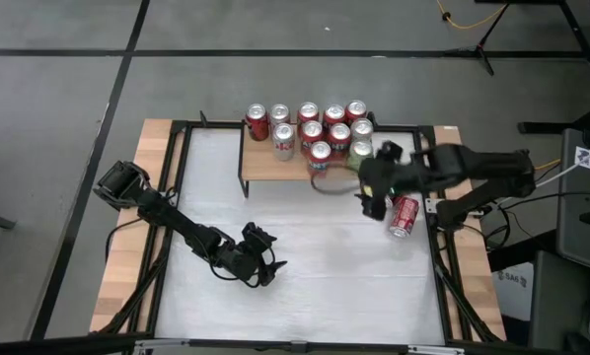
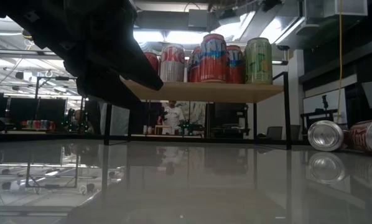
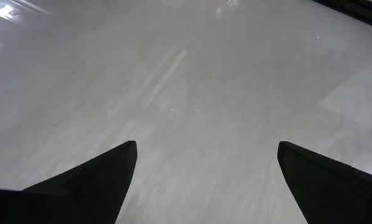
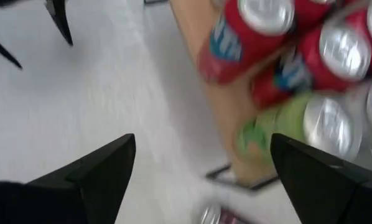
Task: Place canned beverage on shelf
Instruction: Put the red white soda can on the shelf aligned with the other red white soda can
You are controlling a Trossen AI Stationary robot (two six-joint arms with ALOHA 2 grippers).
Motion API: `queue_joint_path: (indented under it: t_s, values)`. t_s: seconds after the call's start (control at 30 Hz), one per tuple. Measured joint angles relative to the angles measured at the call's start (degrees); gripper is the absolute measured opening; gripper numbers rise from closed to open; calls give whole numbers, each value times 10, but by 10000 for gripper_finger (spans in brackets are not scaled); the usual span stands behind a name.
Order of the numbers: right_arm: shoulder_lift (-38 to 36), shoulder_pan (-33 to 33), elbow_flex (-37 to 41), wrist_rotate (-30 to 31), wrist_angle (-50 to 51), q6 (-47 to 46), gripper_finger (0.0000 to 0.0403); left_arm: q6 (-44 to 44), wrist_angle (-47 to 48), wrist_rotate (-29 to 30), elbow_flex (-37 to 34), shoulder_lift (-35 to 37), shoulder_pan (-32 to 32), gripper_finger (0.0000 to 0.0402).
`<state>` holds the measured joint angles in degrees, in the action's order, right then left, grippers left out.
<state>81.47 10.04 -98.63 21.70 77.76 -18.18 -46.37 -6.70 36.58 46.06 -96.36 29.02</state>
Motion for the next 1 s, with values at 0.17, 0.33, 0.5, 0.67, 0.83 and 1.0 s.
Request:
queue_joint_path:
  t_s: [0.17, 0.33, 0.5, 0.67, 0.83, 1.0]
  values:
    - [0, 80, 23, 58, 96, -150, 363, 0, 0, 0, 0, 0, 0, 385]
    - [-27, 143, 102, 100, 112, -288, 363, 0, 0, 0, 0, 0, 0, 385]
    - [-54, 181, 191, 87, 108, -447, 363, 0, -4, 0, 0, 0, 0, 385]
    - [-69, 201, 271, 69, 108, -646, 363, 0, -4, 0, 0, 0, 0, 385]
    - [-67, 199, 341, 12, 107, -772, 363, -1, -5, 0, 0, 0, 1, 385]
    - [-66, 199, 413, -21, 103, -894, 363, -1, -5, 0, 0, 0, 1, 385]
